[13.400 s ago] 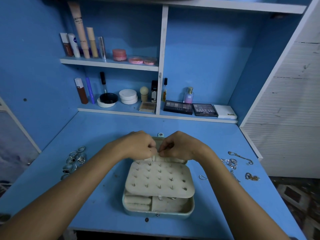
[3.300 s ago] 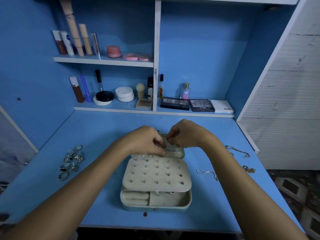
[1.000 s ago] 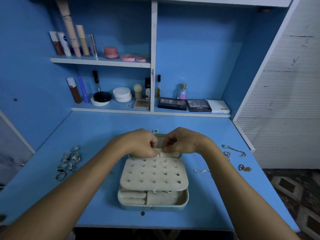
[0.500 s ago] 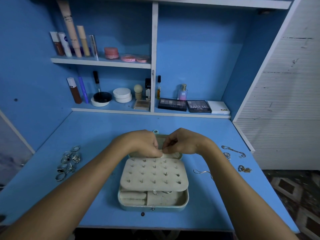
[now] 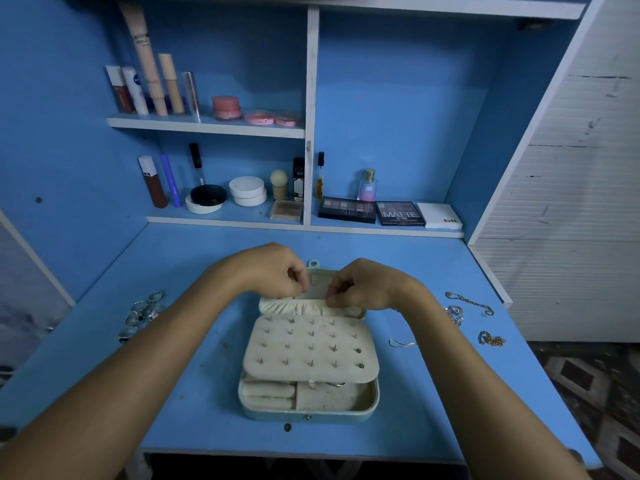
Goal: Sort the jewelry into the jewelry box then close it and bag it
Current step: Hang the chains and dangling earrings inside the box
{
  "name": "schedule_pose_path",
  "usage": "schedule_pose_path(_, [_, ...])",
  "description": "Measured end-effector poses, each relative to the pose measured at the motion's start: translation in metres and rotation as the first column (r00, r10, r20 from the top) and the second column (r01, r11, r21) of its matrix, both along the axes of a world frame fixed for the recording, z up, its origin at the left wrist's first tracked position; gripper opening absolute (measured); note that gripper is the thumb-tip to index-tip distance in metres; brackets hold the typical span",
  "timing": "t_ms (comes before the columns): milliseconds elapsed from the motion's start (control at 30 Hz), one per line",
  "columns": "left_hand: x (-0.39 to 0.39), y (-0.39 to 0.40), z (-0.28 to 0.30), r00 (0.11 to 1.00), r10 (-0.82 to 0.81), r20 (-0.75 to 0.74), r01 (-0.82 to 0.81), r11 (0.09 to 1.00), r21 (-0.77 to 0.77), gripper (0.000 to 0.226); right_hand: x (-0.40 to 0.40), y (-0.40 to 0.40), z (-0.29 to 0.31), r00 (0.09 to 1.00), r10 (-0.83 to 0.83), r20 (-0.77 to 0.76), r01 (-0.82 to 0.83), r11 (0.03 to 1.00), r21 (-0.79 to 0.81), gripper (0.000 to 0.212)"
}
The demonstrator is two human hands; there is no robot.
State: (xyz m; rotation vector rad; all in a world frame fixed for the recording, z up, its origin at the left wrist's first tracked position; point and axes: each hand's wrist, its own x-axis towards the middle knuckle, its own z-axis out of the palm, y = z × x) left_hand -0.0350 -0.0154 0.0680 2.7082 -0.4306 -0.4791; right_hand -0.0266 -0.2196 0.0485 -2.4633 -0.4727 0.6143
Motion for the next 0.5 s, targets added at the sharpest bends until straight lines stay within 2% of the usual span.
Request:
schedule_pose_path(133, [-0.002, -0.002, -0.009, 1.000, -0.001, -0.022, 0.002, 0.999, 0.038, 0.008, -0.001, 0.001, 0.000, 1.000, -0.016, -0.004, 0.016, 1.000, -0.007, 0.009])
schedule_pose_path(367, [-0.006, -0.005, -0.013, 1.000, 0.022, -0.007, -0.022, 0.998, 0.055, 0.006, -0.003, 0.005, -0.002, 0.999, -0.044, 0.006, 0.044, 0.999, -0.025, 0.011])
schedule_pose_path(500, [-0.008, -0.005, -0.014, 0.999, 0.015, 0.036, -0.015, 1.000, 0.014, 0.004, -0.005, 0.008, -0.005, 0.996, -0.093, 0.016, 0.093, 0.996, -0.003, 0.013])
